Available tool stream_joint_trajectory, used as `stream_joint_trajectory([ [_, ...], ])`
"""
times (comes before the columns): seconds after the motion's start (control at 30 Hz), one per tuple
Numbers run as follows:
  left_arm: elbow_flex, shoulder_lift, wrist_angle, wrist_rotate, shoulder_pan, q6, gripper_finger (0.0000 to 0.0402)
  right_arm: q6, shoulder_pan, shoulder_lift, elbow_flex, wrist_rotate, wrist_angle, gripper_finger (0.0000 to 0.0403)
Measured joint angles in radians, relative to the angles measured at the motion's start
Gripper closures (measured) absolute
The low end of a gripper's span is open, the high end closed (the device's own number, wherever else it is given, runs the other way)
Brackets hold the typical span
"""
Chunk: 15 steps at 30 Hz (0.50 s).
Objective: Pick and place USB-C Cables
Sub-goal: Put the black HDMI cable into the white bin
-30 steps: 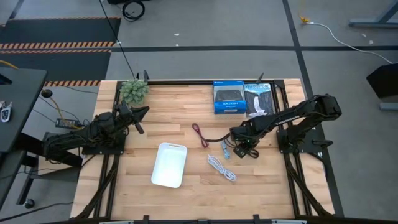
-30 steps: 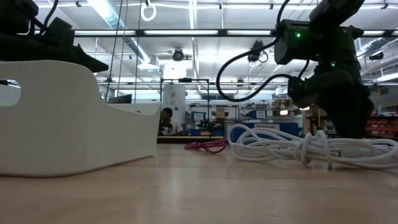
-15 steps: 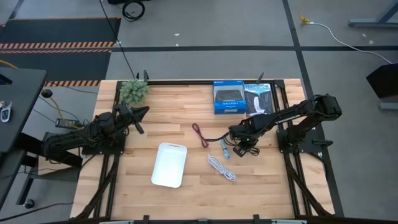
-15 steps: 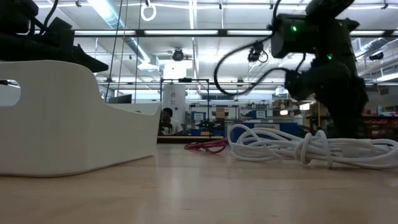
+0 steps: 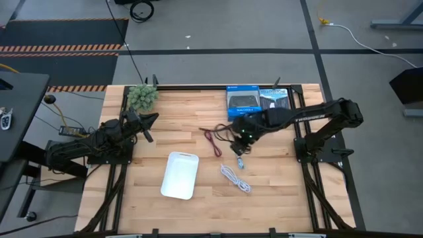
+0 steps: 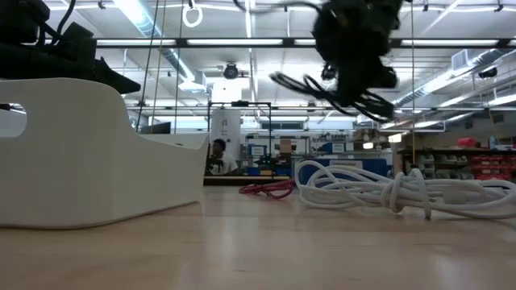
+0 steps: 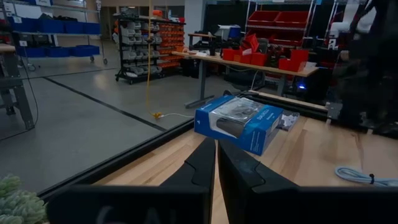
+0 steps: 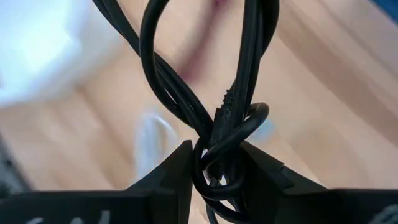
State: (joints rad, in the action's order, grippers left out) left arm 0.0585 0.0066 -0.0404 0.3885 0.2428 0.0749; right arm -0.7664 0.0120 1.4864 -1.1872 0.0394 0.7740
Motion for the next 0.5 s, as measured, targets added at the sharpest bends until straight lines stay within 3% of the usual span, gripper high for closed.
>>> stream_joint_trajectory([
  [0.3, 0.0, 0.0, 0.0, 0.0, 0.0, 0.0, 0.0377, -0.001, 0.017, 0.018, -0.011, 0.09, -0.455, 0.0288],
  [0.5, 0.0, 0.0, 0.0, 0.0, 0.0, 0.0, 0.0377, -0.017, 0.036, 0.044, -0.011, 0.097, -0.683, 0.0288],
])
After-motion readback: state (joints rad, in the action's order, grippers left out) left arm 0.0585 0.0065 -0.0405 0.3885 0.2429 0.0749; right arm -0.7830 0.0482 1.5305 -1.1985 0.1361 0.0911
